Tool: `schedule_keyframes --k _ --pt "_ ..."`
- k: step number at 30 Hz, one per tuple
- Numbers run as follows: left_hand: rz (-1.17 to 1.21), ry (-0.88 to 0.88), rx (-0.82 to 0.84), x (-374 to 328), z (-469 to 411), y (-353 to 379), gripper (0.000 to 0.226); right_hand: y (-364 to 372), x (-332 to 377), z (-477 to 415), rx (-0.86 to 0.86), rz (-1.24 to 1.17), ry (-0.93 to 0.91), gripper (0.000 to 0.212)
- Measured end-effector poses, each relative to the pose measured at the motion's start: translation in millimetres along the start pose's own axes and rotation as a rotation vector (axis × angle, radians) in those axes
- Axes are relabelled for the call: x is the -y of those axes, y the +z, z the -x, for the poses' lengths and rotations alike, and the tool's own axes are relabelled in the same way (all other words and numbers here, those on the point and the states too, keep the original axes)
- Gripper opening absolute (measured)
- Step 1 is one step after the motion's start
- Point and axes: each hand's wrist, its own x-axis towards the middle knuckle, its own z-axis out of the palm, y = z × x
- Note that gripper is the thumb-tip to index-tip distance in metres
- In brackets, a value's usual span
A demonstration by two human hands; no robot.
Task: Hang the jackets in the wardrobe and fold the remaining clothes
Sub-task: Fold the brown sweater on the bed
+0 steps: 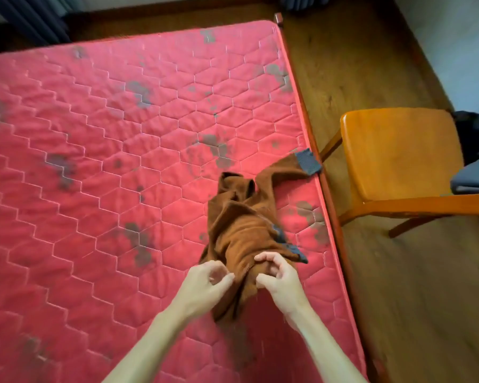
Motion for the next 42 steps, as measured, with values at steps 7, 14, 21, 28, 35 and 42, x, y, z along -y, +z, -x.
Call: schedule_keyframes --k 7,14,21,28,35,42 --pt "0.169 0.143 -0.175 -29.3 96.3 -38.8 0.03 23.4 73.1 111.7 0.106 0.15 -0.237 0.04" --pt "0.097 0.28 0.048 -65.9 158.5 -91.1 0.087 52.4 148.3 207.9 0.203 0.169 -0.395 0.045" --pt "-0.15 0.417 0.086 -82.2 201.6 -143.1 0.1 76.4 191.4 272.9 0.226 0.262 -0.561 0.046" --pt "-0.108 0.512 -0.02 -82.5 244.5 -176.2 0.033 84.9 224.0 310.8 0.136 0.364 -0.704 0.042" --pt "-0.135 0.643 -0.345 -81.1 270.8 -208.9 0.04 95.5 227.0 300.3 -0.274 0.729 -0.684 0.039" --pt "-0.184 0.896 -0.469 -84.7 302.5 -234.9 0.029 147.4 229.0 299.3 -0.115 1.106 -0.909 0.064"
